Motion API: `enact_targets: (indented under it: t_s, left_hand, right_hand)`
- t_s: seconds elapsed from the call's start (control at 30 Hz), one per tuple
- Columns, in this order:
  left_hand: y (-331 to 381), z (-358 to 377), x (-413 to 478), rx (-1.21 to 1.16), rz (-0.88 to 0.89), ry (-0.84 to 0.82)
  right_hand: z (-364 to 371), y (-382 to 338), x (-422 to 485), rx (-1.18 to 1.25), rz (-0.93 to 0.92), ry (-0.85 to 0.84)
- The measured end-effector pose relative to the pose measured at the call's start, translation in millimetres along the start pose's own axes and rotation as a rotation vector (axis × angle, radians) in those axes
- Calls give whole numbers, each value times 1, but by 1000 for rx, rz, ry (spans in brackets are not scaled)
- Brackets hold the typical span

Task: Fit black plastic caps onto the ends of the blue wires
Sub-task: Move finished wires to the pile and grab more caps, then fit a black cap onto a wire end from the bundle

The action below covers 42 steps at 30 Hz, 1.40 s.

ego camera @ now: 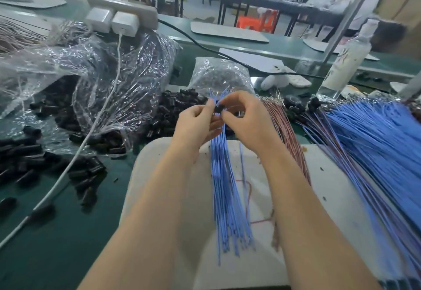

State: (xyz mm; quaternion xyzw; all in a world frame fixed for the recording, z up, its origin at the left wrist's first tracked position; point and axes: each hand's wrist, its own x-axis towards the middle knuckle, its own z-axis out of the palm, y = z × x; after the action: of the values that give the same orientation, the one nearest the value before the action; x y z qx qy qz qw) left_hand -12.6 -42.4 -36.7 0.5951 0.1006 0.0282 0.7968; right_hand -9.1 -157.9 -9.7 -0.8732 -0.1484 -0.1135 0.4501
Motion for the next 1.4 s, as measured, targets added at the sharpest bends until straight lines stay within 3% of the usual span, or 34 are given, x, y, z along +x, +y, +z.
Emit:
enact_targets:
  t_s: [0.2,0.33,0.5,0.9,1.07,1.13,1.23,1.33,1.4]
  left_hand:
    - [-11,4,1,-229,-87,-47]
    - [-2,-13,10,-444,-170,7]
    - [1,-15,8,-613,-258,17]
    - [2,-12,5,-668,-260,4]
    - [-2,-6,8,-519,-110,134]
    - [-4,-5,9,-492,-54,196]
    - [-5,-3,9,-506,-42,214]
    - [-6,-3,7,-512,-37,181]
    - [-7,-5,7,-452,-43,158]
  right_hand:
    - [1,25,-12,60,108,30]
    - [9,36,-12,-232,139,29]
    - [19,34,-16,-486,234,-178]
    - [9,31,-14,-256,351,-83]
    - [7,29,-15,-212,355,-90]
    - [6,26,-15,-87,385,-83]
    - [-3,16,-16,511,414,-114]
    - [-25,12,-18,1149,211,-268]
    - [-36,13,-19,1283,142,-249]
